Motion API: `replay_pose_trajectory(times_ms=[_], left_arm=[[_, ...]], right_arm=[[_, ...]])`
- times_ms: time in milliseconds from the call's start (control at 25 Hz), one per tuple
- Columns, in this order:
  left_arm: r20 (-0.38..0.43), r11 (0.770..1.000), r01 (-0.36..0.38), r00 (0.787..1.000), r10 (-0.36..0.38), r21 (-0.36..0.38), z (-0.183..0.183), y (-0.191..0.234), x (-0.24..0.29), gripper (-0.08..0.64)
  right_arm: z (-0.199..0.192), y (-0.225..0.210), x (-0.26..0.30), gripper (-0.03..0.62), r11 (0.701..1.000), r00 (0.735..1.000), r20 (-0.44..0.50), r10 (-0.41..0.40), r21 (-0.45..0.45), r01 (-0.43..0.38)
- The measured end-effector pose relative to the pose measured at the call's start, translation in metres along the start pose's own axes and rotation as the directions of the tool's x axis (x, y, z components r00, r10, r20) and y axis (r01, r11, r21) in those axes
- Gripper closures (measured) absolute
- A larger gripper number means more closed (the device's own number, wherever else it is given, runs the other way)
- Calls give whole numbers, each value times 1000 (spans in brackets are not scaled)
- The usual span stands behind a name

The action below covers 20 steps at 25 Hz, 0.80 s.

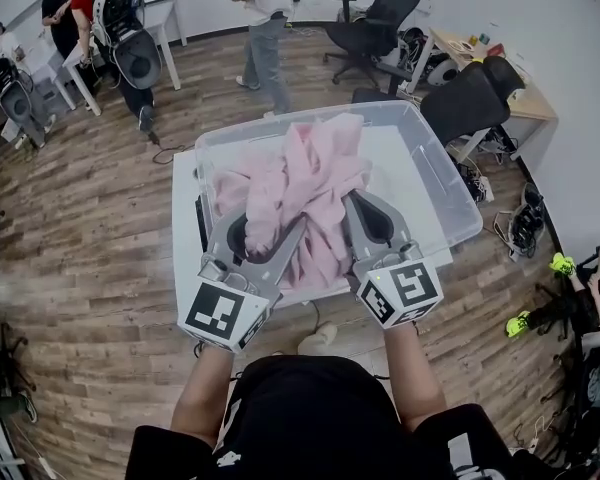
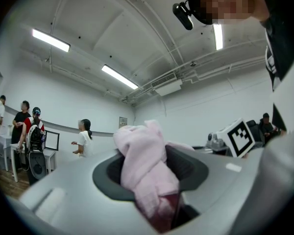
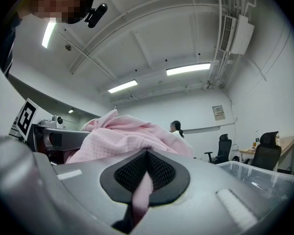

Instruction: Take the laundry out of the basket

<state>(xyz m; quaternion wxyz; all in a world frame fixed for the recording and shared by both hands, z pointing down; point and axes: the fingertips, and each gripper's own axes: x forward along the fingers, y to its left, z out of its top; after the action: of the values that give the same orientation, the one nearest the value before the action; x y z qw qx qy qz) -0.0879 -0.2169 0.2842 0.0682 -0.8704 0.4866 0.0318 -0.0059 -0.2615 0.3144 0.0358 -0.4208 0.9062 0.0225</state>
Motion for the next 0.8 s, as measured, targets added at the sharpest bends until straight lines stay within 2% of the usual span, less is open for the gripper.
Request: replay_pose_trajectory(times_ms=[800], left_arm=[[24,998,56,998,-56,-12,8,-25,-58,370]], right_arm=[[4,48,-43,597,998,998,1,-62,-7,62]])
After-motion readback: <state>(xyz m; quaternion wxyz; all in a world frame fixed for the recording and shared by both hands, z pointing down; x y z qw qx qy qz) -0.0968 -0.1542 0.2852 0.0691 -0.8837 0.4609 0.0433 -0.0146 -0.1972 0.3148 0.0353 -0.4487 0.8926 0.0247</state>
